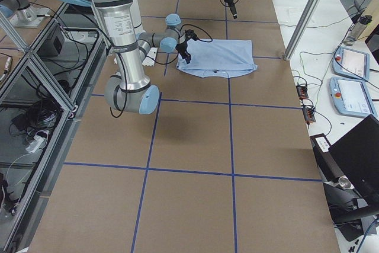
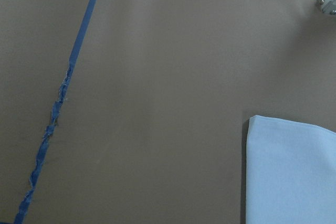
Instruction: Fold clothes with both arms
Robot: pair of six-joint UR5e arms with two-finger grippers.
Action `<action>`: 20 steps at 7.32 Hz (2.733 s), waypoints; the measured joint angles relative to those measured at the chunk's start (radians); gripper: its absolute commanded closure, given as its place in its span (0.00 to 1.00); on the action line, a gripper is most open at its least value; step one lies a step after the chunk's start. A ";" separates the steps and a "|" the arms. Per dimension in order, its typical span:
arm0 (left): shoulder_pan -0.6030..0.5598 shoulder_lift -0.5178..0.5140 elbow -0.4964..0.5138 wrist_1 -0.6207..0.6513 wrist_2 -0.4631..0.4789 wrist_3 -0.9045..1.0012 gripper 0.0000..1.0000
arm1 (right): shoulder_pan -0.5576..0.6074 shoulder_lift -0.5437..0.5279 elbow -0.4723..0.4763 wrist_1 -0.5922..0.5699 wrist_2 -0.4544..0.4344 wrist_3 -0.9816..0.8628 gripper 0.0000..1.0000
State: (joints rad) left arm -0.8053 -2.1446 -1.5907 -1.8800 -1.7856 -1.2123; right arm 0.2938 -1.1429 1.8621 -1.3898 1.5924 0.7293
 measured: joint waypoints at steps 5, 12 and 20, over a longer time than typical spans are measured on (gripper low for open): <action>0.000 0.000 0.004 -0.010 0.000 -0.001 0.00 | 0.003 -0.001 0.001 0.000 -0.004 -0.011 0.63; 0.000 0.000 0.005 -0.015 0.000 -0.001 0.00 | 0.003 -0.030 0.006 0.000 -0.014 -0.011 0.72; 0.001 0.001 0.014 -0.030 0.002 -0.001 0.00 | -0.008 -0.027 0.008 0.000 -0.012 -0.006 0.71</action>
State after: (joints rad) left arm -0.8044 -2.1439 -1.5769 -1.9099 -1.7840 -1.2133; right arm 0.2856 -1.1700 1.8699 -1.3898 1.5801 0.7233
